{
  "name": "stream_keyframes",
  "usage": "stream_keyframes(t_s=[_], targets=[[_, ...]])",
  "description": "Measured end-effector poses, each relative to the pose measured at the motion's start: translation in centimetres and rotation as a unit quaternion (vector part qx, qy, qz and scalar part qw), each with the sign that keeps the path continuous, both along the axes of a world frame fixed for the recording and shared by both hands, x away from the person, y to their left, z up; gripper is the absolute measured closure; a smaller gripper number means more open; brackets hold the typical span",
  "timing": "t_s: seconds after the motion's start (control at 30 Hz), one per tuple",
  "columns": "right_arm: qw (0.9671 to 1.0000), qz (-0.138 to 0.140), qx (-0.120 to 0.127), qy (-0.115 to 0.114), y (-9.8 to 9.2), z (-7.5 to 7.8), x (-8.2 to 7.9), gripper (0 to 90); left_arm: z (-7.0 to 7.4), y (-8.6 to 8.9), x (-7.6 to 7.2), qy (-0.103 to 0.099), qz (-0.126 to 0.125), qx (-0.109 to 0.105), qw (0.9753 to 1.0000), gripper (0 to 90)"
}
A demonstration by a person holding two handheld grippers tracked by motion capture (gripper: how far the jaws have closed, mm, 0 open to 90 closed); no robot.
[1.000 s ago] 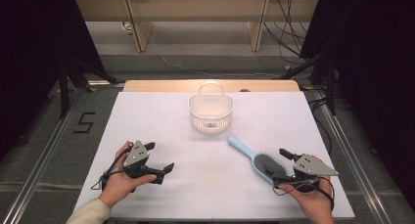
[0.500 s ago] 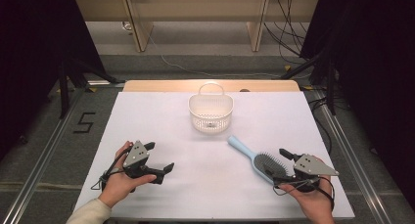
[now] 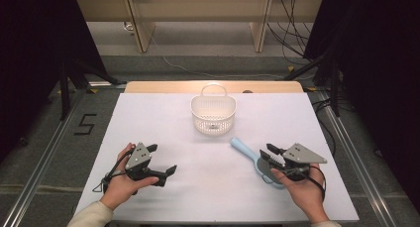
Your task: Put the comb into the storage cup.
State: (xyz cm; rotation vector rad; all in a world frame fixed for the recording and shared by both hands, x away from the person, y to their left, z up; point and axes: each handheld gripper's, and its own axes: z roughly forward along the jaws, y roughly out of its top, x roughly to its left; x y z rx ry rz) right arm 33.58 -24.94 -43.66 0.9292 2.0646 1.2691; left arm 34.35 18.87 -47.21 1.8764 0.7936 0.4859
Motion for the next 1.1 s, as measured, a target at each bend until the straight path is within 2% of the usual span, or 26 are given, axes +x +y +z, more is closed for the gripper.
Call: stream_keyframes(t_s=[0.13, 0.2, 0.23, 0.27, 0.33, 0.4, 0.43, 0.47, 0.5, 0.53, 0.6, 0.67, 0.7, 0.73, 0.77, 0.8, 0.83, 0.87, 0.9, 0.93, 0.97, 1.03, 1.07, 1.1], targets=[[0.9988, -0.016, -0.023, 0.041, 1.9, 0.5, 1.8, 89.3, 0.0, 0.0, 0.0, 0.000, 0.000, 0.000, 1.0000, 0.2], [0.9970, -0.031, -0.032, 0.063, 2.9, 0.7, 2.8, 90.0, 0.0, 0.0, 0.0, 0.001, 0.000, 0.000, 1.0000, 0.2], [0.9970, -0.031, -0.032, 0.063, 2.9, 0.7, 2.8, 90.0, 0.0, 0.0, 0.0, 0.000, -0.001, 0.000, 1.0000, 0.2], [0.9959, -0.036, -0.036, 0.074, 3.2, 0.8, 3.4, 90.0, 0.0, 0.0, -0.1, 0.001, -0.002, 0.000, 1.0000, 0.3], [0.9930, -0.051, -0.040, 0.098, 3.9, 1.0, 4.6, 90.0, 0.0, 0.0, 0.0, 0.001, -0.002, -0.001, 1.0000, 0.3], [0.9874, -0.061, -0.053, 0.136, 4.9, 1.0, 6.4, 90.0, 0.0, -0.1, -0.1, 0.002, -0.001, -0.002, 1.0000, 0.4], [0.9859, -0.061, -0.056, 0.145, 5.3, 0.8, 7.0, 90.0, 0.0, -0.1, -0.1, 0.002, -0.002, -0.002, 1.0000, 0.4], [0.9859, -0.061, -0.056, 0.145, 5.3, 0.8, 7.0, 90.0, 0.0, -0.1, -0.1, 0.002, -0.003, -0.002, 1.0000, 0.4], [0.9812, -0.071, -0.067, 0.167, 6.0, 0.5, 8.2, 90.0, 0.0, -0.1, -0.1, 0.002, -0.003, -0.001, 1.0000, 0.4], [0.9812, -0.071, -0.067, 0.167, 6.0, 0.5, 8.2, 90.0, 0.0, -0.1, -0.1, 0.002, -0.004, -0.001, 1.0000, 0.4], [0.9762, -0.079, -0.075, 0.188, 6.5, 0.2, 9.4, 90.0, 0.0, -0.1, -0.1, 0.002, -0.005, -0.001, 1.0000, 0.4], [0.9697, -0.085, -0.085, 0.212, 6.9, -0.1, 10.6, 90.0, 0.0, -0.1, -0.1, 0.003, -0.005, -0.002, 1.0000, 0.4], [0.9621, -0.098, -0.092, 0.237, 7.2, -0.4, 11.5, 90.0, 0.0, -0.1, -0.1, 0.003, -0.006, -0.003, 1.0000, 0.4], [0.9592, -0.104, -0.094, 0.245, 7.2, -0.6, 11.9, 90.0, 0.0, -0.1, -0.1, 0.003, -0.006, -0.003, 1.0000, 0.4], [0.9592, -0.104, -0.094, 0.245, 7.2, -0.6, 11.9, 90.0, 0.0, -0.1, -0.1, 0.003, -0.006, -0.002, 1.0000, 0.4], [0.9559, -0.111, -0.097, 0.254, 7.3, -0.7, 12.2, 90.0, 0.0, -0.1, -0.1, 0.003, -0.006, -0.002, 1.0000, 0.4], [0.9508, -0.118, -0.102, 0.268, 7.4, -1.0, 12.7, 90.0, -0.1, -0.1, -0.1, 0.003, -0.006, -0.002, 1.0000, 0.4], [0.9476, -0.121, -0.107, 0.276, 7.4, -1.1, 12.8, 90.0, 0.0, -0.1, -0.1, 0.003, -0.006, -0.002, 1.0000, 0.4], [0.9456, -0.121, -0.112, 0.281, 7.6, -1.1, 12.9, 90.0, 0.0, -0.2, -0.1, 0.003, -0.006, -0.002, 1.0000, 0.5], [0.9456, -0.121, -0.112, 0.281, 7.6, -1.1, 12.9, 90.0, -0.1, -0.2, -0.1, 0.003, -0.007, -0.002, 1.0000, 0.5], [0.9441, -0.122, -0.116, 0.284, 7.7, -1.2, 13.0, 90.0, -0.1, -0.2, -0.1, 0.002, -0.007, 0.000, 1.0000, 0.5], [0.9399, -0.122, -0.126, 0.293, 8.0, -1.5, 13.1, 90.0, -0.1, -0.2, -0.1, 0.003, -0.008, 0.000, 1.0000, 0.5], [0.9399, -0.122, -0.126, 0.293, 8.0, -1.5, 13.1, 90.0, -0.1, -0.2, -0.1, 0.003, -0.008, 0.001, 1.0000, 0.5], [0.9382, -0.121, -0.132, 0.297, 8.2, -1.6, 13.2, 90.0, -0.1, -0.2, -0.1, 0.003, -0.008, 0.001, 1.0000, 0.5]])
